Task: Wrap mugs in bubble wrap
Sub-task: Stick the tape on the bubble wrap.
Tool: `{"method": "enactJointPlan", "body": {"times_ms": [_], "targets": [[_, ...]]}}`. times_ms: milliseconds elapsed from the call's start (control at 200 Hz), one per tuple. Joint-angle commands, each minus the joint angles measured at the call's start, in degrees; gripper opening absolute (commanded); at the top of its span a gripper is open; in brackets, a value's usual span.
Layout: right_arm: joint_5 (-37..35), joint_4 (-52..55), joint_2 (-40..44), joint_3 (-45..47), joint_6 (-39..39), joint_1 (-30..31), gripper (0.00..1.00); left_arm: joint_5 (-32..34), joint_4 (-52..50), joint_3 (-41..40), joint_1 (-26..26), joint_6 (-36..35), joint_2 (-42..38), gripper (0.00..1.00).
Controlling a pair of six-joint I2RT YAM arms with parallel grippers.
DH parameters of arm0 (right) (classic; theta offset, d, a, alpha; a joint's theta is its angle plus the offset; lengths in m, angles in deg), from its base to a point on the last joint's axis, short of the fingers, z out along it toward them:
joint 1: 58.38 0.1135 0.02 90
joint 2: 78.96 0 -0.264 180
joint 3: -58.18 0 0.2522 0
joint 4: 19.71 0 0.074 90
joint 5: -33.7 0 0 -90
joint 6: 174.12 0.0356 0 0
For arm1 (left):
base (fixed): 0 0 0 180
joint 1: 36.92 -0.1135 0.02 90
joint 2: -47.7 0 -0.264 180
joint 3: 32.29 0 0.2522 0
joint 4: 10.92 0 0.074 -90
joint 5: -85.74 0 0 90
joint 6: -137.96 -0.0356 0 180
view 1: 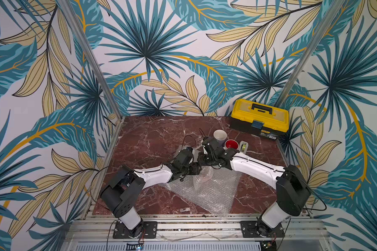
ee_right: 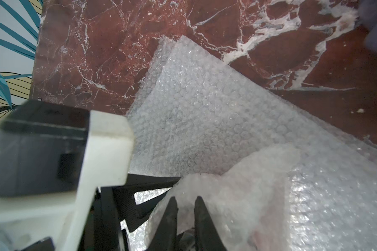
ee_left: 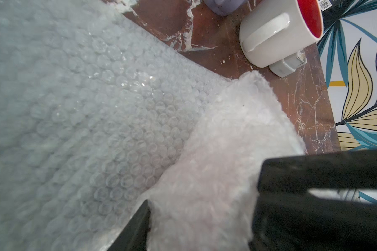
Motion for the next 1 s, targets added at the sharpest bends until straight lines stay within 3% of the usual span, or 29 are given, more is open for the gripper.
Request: {"method": "enactJointPlan", "body": {"times_ms": [0, 125, 295, 556, 996], "targets": [[-2.60, -2.21, -0.27, 1.01, 0.68, 0.15, 0.22, -0.06, -2.84, 0.70, 0.73, -0.64, 2.34, 0.54], [-4.73, -3.89, 1.82, 1.62, -0.39, -0.47, 0.29, -0.14, -2.88, 0.55, 0.78, -0.60, 2.22, 0.54], [-8.11, -8.67, 6.91, 5.02, -3.56, -1.47, 0.49, -0.17, -2.87, 0.55, 0.77, -0.58, 2.25, 0.54], [-3.33, -8.98, 11.86, 12.33, -11.12, -1.97, 0.70, -0.39, -2.88, 0.81, 0.73, -0.69, 2.33, 0.54], [-7.54, -11.37, 4.29, 12.95, -9.17, -2.40, 0.70, -0.41, -2.87, 0.84, 0.71, -0.60, 2.59, 0.54]]}}
